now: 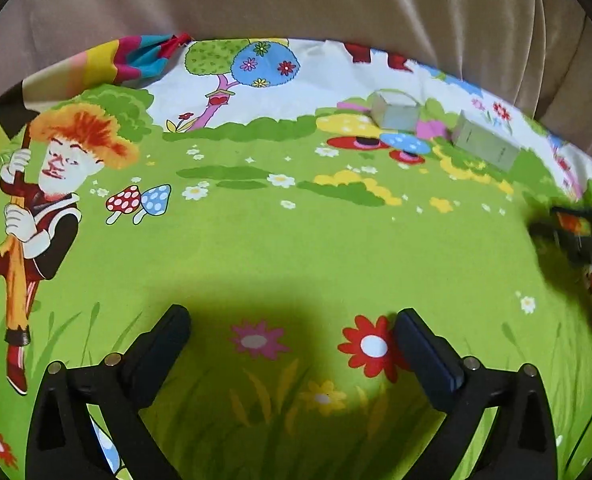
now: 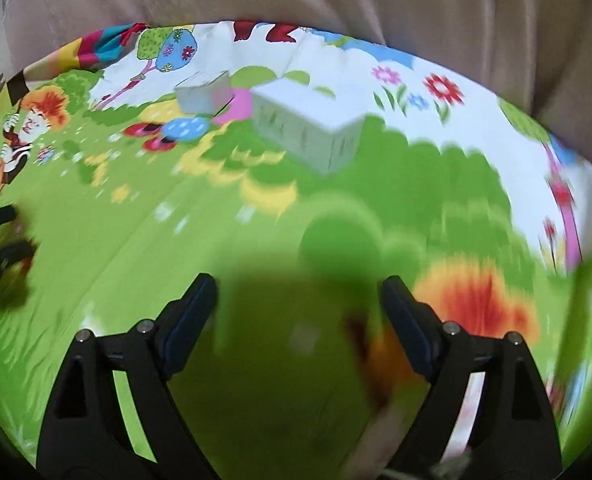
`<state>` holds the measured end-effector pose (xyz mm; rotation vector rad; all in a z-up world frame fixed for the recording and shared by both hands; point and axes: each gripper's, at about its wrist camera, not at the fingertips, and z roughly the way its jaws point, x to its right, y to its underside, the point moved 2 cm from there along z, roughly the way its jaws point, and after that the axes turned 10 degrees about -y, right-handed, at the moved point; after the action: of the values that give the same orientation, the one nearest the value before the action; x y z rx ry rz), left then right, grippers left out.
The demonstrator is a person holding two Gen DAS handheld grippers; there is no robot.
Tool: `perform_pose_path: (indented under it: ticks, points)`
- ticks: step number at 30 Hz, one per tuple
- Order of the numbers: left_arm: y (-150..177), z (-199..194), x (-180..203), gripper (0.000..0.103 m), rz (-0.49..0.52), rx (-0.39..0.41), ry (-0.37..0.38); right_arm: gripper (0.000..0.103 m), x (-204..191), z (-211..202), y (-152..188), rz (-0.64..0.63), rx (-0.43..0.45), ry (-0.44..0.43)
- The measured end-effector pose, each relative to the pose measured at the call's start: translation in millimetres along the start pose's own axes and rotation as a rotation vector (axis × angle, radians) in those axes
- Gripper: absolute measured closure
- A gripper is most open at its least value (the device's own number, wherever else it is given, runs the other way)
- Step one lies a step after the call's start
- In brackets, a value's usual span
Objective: Organize rigid objects
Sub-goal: 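Grasp a white box with the right tool while the left grasps a small white cube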
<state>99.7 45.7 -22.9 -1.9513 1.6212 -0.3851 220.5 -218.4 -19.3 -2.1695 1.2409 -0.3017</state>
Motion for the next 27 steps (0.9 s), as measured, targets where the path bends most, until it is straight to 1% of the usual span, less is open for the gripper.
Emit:
perform_pose_path:
  ticks: [3,5,7,11,12,13,14,15,19,23,25,27]
  points:
    - [0.4,-1.9,0.2,0.0,-0.008,-0.002,0.012,0.008,15.2,26.3,-32.5,-0.081,-0.013,-0.026]
    - [0.1,-1.9,0.3,0.0,-0.01,-0.001,0.015,0.007,20.5,44.0,-56.4,-0.14,-0.035,-0.056]
    - [-0.3,-1.8,0.7,0.0,-0.009,-0.002,0.011,0.007,22.6,57.7,-75.2,-0.186,-0.054,-0.062]
    - [-0.5,-1.9,0.6,0.0,-0.012,-0.003,0.006,0.007,26.8,78.4,-100.2,-0.216,-0.089,-0.114]
    - [-0.5,-1.7,0.5,0.0,-0.011,-0.004,0.005,0.01,28.0,80.1,-101.4,-0.206,-0.086,-0.125]
    - [-0.6,-1.6,0.5,0.0,-0.012,-0.004,0.004,0.028,28.6,79.5,-100.9,-0.195,-0.077,-0.143]
    - [-0.7,-1.6,0.6,0.0,-0.012,-0.004,0.004,0.043,28.3,75.8,-99.3,-0.177,-0.059,-0.17]
    - [-0.7,-1.5,0.5,0.0,-0.013,-0.004,0.003,0.063,28.0,68.8,-95.5,-0.152,-0.031,-0.151]
    - [-0.7,-1.3,0.7,0.0,-0.014,-0.004,0.002,0.064,14.8,40.8,-61.7,-0.063,0.013,-0.104]
    - [-0.9,-1.1,0.8,0.0,-0.013,-0.004,0.002,0.064,-4.9,4.3,-15.4,-0.036,0.005,-0.018]
    - [-0.7,-1.1,0.6,0.0,-0.014,-0.005,0.002,0.064,-9.3,-13.7,8.0,0.003,0.02,0.019]
    - [-0.4,-1.2,0.9,0.0,-0.015,-0.005,-0.003,0.064,-13.1,-24.7,28.6,0.05,0.043,0.03]
